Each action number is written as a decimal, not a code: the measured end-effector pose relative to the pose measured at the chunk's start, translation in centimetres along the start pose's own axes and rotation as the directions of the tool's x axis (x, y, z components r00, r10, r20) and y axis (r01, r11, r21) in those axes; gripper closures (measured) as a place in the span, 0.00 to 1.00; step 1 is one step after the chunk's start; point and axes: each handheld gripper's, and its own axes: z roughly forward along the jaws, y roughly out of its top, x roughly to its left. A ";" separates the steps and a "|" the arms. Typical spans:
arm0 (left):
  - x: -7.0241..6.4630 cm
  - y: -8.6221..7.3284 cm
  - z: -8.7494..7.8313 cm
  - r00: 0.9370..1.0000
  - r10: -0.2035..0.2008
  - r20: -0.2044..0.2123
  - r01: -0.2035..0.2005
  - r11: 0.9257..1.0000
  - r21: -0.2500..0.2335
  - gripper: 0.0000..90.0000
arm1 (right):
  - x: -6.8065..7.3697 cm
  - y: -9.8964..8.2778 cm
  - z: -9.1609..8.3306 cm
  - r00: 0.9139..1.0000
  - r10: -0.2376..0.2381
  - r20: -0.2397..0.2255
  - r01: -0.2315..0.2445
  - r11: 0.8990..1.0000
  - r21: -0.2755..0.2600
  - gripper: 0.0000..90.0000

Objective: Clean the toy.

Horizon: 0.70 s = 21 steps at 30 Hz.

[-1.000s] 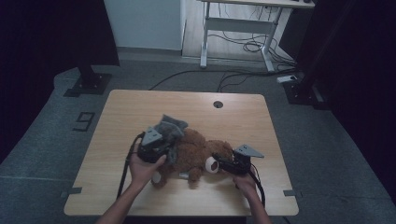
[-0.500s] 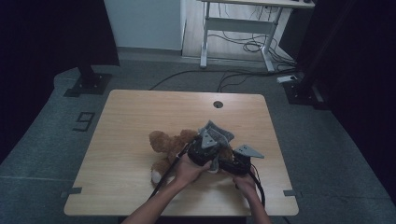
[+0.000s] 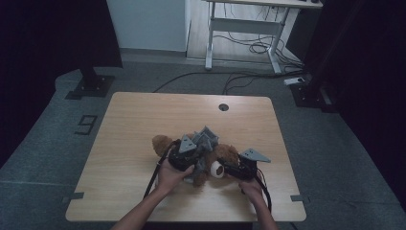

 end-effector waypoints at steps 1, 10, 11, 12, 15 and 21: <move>0.4 -0.2 -0.5 1.000 -0.014 0.002 0.014 1.000 -0.004 0.89 | 0.0 0.0 0.0 1.000 0.004 -0.002 -0.004 1.000 -0.001 0.41; 4.5 -1.6 -3.7 0.994 -0.066 -0.084 0.066 0.998 -0.006 0.88 | -0.2 0.0 0.1 1.000 0.016 -0.007 -0.016 1.000 -0.003 0.41; 5.1 -1.8 -3.9 0.993 -0.075 -0.095 0.075 0.997 -0.002 0.88 | -0.2 0.0 0.1 1.000 0.017 -0.008 -0.017 1.000 -0.003 0.41; 5.6 -2.0 -4.1 0.991 -0.083 -0.107 0.084 0.996 0.003 0.88 | -0.2 0.0 0.1 1.000 0.017 -0.008 -0.017 1.000 -0.004 0.41; 7.1 -2.8 -4.4 0.983 -0.111 -0.144 0.114 0.993 0.014 0.88 | -0.2 0.0 0.1 1.000 0.021 -0.009 -0.021 1.000 -0.004 0.41; 8.8 -3.8 -4.4 0.973 -0.147 -0.178 0.156 0.987 0.035 0.88 | -0.2 0.0 0.2 1.000 0.023 -0.009 -0.023 1.000 -0.007 0.41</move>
